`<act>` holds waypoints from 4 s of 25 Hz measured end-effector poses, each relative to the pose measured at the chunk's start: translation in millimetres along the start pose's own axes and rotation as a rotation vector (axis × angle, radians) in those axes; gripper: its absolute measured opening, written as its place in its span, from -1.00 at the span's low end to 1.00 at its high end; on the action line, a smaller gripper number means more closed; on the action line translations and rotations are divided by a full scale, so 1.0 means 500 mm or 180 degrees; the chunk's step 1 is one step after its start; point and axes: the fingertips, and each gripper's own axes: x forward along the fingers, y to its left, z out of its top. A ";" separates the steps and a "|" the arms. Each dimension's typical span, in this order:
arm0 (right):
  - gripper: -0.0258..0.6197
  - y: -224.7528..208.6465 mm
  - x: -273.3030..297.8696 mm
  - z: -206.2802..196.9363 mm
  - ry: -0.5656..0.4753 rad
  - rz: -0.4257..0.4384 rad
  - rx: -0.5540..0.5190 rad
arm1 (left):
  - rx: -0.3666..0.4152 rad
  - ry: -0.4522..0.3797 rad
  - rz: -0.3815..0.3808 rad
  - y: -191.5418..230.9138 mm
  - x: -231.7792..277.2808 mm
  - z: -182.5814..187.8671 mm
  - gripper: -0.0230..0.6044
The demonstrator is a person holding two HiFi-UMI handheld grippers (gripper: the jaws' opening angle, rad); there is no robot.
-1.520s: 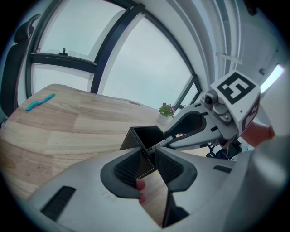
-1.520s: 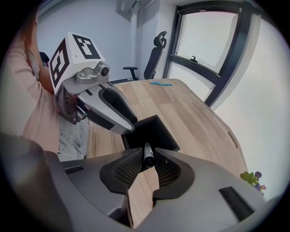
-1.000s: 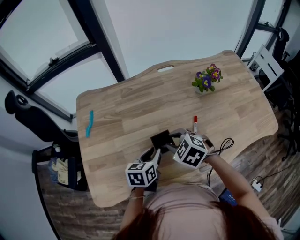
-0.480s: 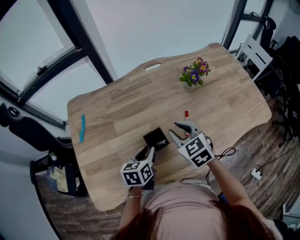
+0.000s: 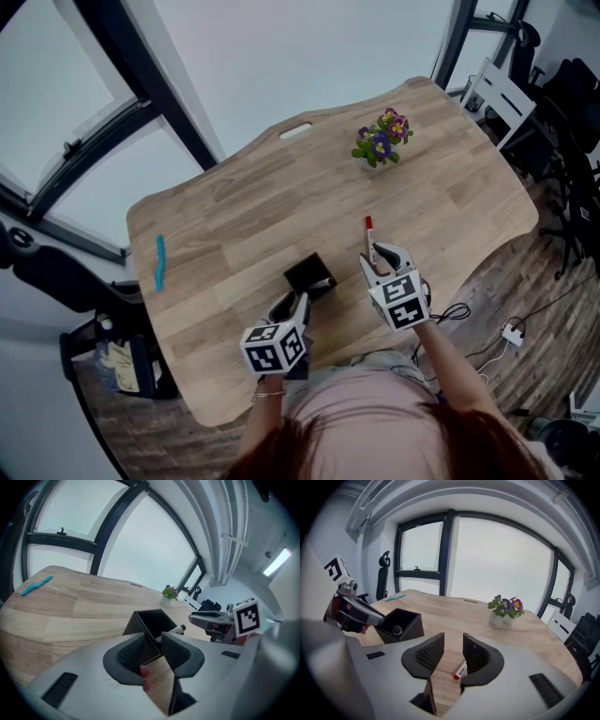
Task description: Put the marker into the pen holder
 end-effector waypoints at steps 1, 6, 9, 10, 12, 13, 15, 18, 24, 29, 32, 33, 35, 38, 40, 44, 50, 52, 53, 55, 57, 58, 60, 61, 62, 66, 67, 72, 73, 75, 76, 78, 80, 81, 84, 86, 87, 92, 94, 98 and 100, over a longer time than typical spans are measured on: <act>-0.56 -0.003 0.004 -0.014 0.0038 -0.0039 0.0028 | -0.0003 0.0004 -0.0002 0.000 0.000 0.000 -0.58; -0.56 -0.011 0.030 -0.085 0.0264 -0.0119 0.0151 | -0.0033 -0.0003 0.0009 0.000 0.000 0.000 -0.58; -0.56 -0.013 0.052 -0.123 0.0365 -0.0128 0.0186 | -0.0066 -0.0006 0.0006 0.001 -0.001 -0.003 -0.58; -0.56 -0.015 0.059 -0.133 0.0395 -0.0140 0.0208 | -0.0081 -0.0009 0.0009 0.002 -0.001 -0.003 -0.58; -0.56 -0.022 0.069 -0.150 0.0455 -0.0187 0.0284 | -0.0104 -0.0017 0.0034 0.001 0.000 -0.003 -0.58; -0.56 -0.027 0.075 -0.158 0.0465 -0.0214 0.0319 | -0.0107 -0.0021 0.0059 0.001 -0.001 -0.003 -0.58; -0.56 -0.034 0.086 -0.178 0.0499 -0.0235 0.0394 | -0.0105 -0.0024 0.0110 0.001 -0.002 -0.004 -0.58; -0.56 -0.032 0.097 -0.211 0.0651 -0.0201 0.0559 | -0.0131 -0.0021 0.0151 0.003 -0.003 -0.003 -0.58; -0.56 -0.034 0.109 -0.246 0.0800 -0.0177 0.0783 | -0.0184 -0.0035 0.0199 0.004 -0.003 -0.003 -0.58; -0.55 -0.028 0.112 -0.260 0.0845 -0.0139 0.0895 | -0.0187 -0.0028 0.0207 0.005 -0.003 -0.003 -0.58; -0.56 -0.033 0.116 -0.261 0.0835 -0.0149 0.0928 | -0.0191 -0.0028 0.0232 0.006 -0.002 -0.003 -0.58; -0.58 -0.034 0.117 -0.260 0.0837 -0.0150 0.0935 | -0.0195 -0.0029 0.0237 0.006 -0.002 -0.003 -0.58; -0.68 -0.037 0.116 -0.256 0.0836 -0.0143 0.0933 | -0.0202 -0.0031 0.0240 0.005 -0.001 -0.002 -0.58; -0.71 -0.036 0.114 -0.250 0.0834 -0.0097 0.0938 | -0.0206 -0.0032 0.0242 0.005 -0.002 -0.003 -0.58; -0.72 -0.037 0.114 -0.252 0.0851 -0.0070 0.0936 | -0.0205 -0.0033 0.0239 0.005 -0.003 -0.003 -0.58; -0.72 -0.053 0.109 -0.250 0.0849 -0.0086 0.0832 | -0.0202 -0.0036 0.0229 0.005 -0.001 -0.003 -0.58; -0.73 -0.070 0.092 -0.222 0.0659 -0.0002 0.0500 | -0.0219 -0.0059 0.0203 0.005 -0.001 -0.002 -0.58; -0.73 -0.071 0.082 -0.209 0.0622 0.0048 0.0447 | -0.0214 -0.0062 0.0211 0.005 -0.001 -0.002 -0.58; -0.73 -0.074 0.079 -0.202 0.0579 0.0057 0.0418 | -0.0216 -0.0065 0.0217 0.005 -0.001 -0.004 -0.58; -0.73 -0.080 0.074 -0.184 0.0479 0.0075 0.0350 | -0.0224 -0.0077 0.0224 0.004 -0.001 -0.004 -0.58; -0.73 -0.080 0.068 -0.168 0.0424 0.0117 0.0288 | -0.0226 -0.0087 0.0231 0.005 -0.001 -0.004 -0.58; -0.73 -0.080 0.066 -0.161 0.0394 0.0139 0.0258 | -0.0224 -0.0090 0.0236 0.005 -0.001 -0.004 -0.58; -0.74 -0.081 0.061 -0.145 0.0318 0.0183 0.0219 | -0.0223 -0.0094 0.0243 0.006 -0.001 -0.004 -0.58; -0.74 -0.080 0.057 -0.136 0.0290 0.0206 0.0213 | -0.0226 -0.0095 0.0246 0.006 -0.001 -0.004 -0.58; -0.74 -0.080 0.053 -0.126 0.0264 0.0225 0.0208 | -0.0230 -0.0097 0.0248 0.006 -0.002 -0.004 -0.58; -0.74 -0.083 0.034 -0.087 0.0145 0.0283 0.0147 | -0.0251 -0.0115 0.0251 0.005 -0.002 -0.004 -0.58; -0.74 -0.082 0.029 -0.079 0.0125 0.0308 0.0129 | -0.0253 -0.0118 0.0254 0.005 -0.002 -0.004 -0.58; -0.74 -0.076 0.006 -0.043 0.0022 0.0463 0.0087 | -0.0239 -0.0111 0.0264 0.005 -0.001 -0.003 -0.58; -0.74 -0.075 0.000 -0.035 -0.0003 0.0493 0.0065 | -0.0240 -0.0109 0.0263 0.004 0.000 -0.003 -0.58; -0.74 -0.074 -0.010 -0.017 -0.0065 0.0560 0.0030 | -0.0244 -0.0104 0.0265 0.004 0.000 -0.004 -0.58; -0.74 -0.072 -0.015 -0.007 -0.0097 0.0602 0.0026 | -0.0248 -0.0102 0.0265 0.005 0.000 -0.004 -0.58; -0.74 -0.065 -0.024 0.012 -0.0153 0.0710 0.0022 | -0.0256 -0.0098 0.0261 0.005 0.000 -0.005 -0.58; -0.74 -0.057 -0.033 0.032 -0.0202 0.0832 0.0013 | -0.0259 -0.0095 0.0263 0.006 0.001 -0.004 -0.58; -0.74 -0.052 -0.038 0.042 -0.0225 0.0890 0.0012 | -0.0257 -0.0095 0.0267 0.006 0.001 -0.003 -0.58; -0.74 -0.039 -0.054 0.070 -0.0301 0.1050 0.0033 | -0.0241 -0.0091 0.0282 0.004 0.002 -0.003 -0.58; -0.74 -0.030 -0.065 0.090 -0.0345 0.1149 0.0033 | -0.0215 -0.0086 0.0293 0.003 0.002 -0.003 -0.58; -0.74 -0.025 -0.071 0.099 -0.0363 0.1198 0.0025 | -0.0201 -0.0081 0.0298 0.003 0.002 -0.003 -0.58; -0.74 0.002 -0.096 0.128 -0.0385 0.1443 -0.0072 | -0.0173 -0.0056 0.0312 0.003 0.004 -0.003 -0.58; -0.74 0.013 -0.106 0.133 -0.0383 0.1516 -0.0141 | -0.0172 -0.0056 0.0314 0.002 0.004 -0.002 -0.58; -0.74 0.033 -0.121 0.141 -0.0390 0.1655 -0.0195 | -0.0175 -0.0068 0.0321 0.003 0.004 -0.001 -0.58; -0.74 0.042 -0.127 0.143 -0.0386 0.1715 -0.0238 | -0.0174 -0.0074 0.0326 0.004 0.004 -0.001 -0.58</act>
